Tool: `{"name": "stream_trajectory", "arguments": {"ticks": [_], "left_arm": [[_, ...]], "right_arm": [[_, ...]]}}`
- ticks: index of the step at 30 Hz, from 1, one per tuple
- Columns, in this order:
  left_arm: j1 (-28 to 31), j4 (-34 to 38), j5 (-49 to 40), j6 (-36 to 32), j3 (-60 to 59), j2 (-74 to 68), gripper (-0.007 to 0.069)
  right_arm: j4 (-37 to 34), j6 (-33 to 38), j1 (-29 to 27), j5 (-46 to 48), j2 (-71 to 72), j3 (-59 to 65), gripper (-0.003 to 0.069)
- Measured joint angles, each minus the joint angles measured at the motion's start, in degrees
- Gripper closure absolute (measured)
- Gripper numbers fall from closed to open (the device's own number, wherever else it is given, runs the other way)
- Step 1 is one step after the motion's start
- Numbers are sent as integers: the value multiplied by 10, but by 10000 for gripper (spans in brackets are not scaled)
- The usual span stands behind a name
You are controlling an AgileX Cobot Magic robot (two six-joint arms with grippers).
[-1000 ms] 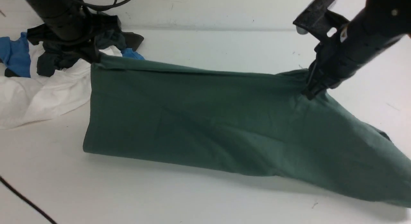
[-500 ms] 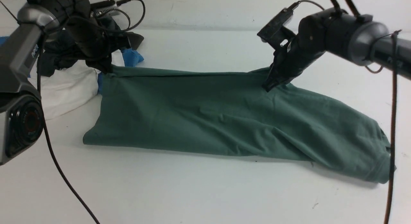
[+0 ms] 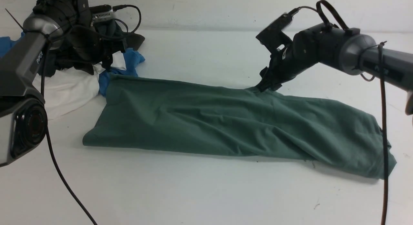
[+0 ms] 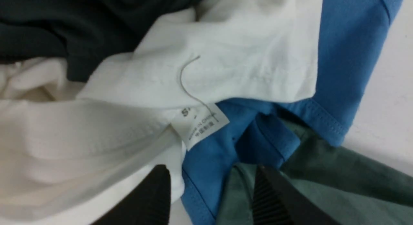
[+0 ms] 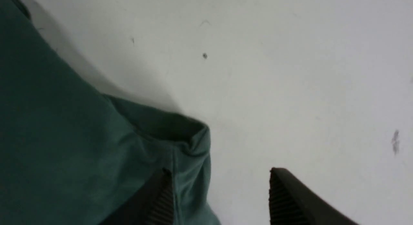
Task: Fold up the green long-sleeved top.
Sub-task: Use both arms to drag the lower edge of the fabric forward and fold it over the upper edge
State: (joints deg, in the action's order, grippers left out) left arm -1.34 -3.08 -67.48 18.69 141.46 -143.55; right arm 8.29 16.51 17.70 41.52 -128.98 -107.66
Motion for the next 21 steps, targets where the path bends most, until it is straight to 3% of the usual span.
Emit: {"name": "stream_trajectory", "arguments": {"ticks": [3, 5, 8, 10, 13, 17, 21], "left_arm": [[-3, 8, -24, -14, 0, 0, 298], [-6, 21, -32, -40, 0, 0, 343], [-19, 35, -34, -95, 0, 6, 464], [-31, 42, -36, -128, 0, 27, 587], [-41, 60, -36, -150, -4, 70, 624], [-54, 80, -35, -174, -69, 139, 629], [-78, 83, -35, -187, -196, 186, 629]], "right_arm": [[1, -19, 1, 75, 16, 0, 249], [1, -36, 1, 140, 41, 0, 270], [1, -49, -6, 239, 79, 0, 370], [-10, -55, -30, 280, 105, 0, 517], [-46, -64, -92, 286, 125, 8, 638], [-123, -77, -186, 289, 150, 53, 664], [-154, -86, -242, 291, 167, 96, 630]]}}
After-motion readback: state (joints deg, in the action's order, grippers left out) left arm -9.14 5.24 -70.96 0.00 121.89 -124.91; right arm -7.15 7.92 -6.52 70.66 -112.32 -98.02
